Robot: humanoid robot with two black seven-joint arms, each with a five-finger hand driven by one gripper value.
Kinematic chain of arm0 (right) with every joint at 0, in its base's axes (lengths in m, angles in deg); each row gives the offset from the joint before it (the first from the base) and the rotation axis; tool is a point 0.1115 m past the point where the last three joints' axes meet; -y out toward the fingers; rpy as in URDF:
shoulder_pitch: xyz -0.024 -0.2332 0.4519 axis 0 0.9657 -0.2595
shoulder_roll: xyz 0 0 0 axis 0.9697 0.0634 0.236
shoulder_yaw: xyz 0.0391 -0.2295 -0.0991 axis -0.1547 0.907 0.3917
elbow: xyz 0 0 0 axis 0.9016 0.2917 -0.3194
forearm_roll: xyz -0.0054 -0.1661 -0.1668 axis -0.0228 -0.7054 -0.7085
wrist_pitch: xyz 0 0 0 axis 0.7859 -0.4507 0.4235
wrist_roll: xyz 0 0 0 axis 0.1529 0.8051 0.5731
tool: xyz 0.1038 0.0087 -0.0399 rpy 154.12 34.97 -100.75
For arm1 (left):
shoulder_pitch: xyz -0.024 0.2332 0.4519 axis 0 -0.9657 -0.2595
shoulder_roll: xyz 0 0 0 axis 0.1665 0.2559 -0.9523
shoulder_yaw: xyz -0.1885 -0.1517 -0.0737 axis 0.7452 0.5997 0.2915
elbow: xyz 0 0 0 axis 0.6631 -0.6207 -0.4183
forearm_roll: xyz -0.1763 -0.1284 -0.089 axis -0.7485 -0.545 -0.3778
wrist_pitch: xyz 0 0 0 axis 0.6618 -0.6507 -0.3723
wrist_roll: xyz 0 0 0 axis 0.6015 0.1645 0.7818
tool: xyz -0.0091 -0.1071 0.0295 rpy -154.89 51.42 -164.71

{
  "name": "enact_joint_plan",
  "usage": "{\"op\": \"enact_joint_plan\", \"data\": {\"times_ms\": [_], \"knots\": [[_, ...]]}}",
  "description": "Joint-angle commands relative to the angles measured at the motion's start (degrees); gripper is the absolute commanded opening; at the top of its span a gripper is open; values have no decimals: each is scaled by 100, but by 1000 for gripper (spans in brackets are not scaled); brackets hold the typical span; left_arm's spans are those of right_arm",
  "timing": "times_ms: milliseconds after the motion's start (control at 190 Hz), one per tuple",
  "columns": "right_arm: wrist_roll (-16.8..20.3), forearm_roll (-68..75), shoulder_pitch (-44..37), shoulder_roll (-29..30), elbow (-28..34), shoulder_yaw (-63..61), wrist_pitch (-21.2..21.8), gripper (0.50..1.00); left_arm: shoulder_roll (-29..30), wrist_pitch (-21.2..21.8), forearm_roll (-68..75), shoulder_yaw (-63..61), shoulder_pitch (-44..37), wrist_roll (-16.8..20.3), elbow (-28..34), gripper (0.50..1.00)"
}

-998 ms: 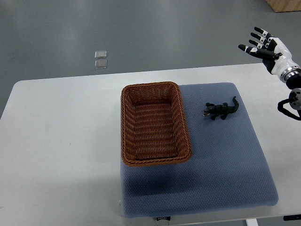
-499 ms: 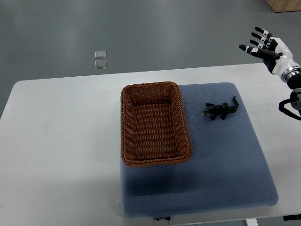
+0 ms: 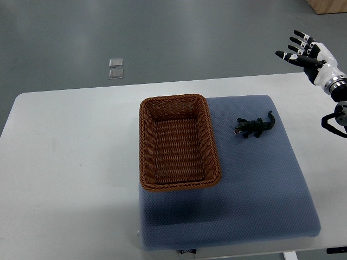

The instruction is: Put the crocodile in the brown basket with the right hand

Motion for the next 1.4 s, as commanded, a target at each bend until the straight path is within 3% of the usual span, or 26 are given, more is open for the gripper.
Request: {"op": "enact_joint_plan", "data": {"times_ms": [0,520,972,1397], "knots": [[0,0,0,1,0,18,8,928,0,0,0,0,0,0,0,1000],[-44,-343,-97,-307,264,774,43,928,0,0,0,0,0,0,0,1000],[-923,-2056,-352,-1159,1186,2742,34,928,0,0,0,0,0,0,0,1000],[-1318,-4315,-765,-1757,1767,4148,34,928,0,0,0,0,0,0,0,1000]]}}
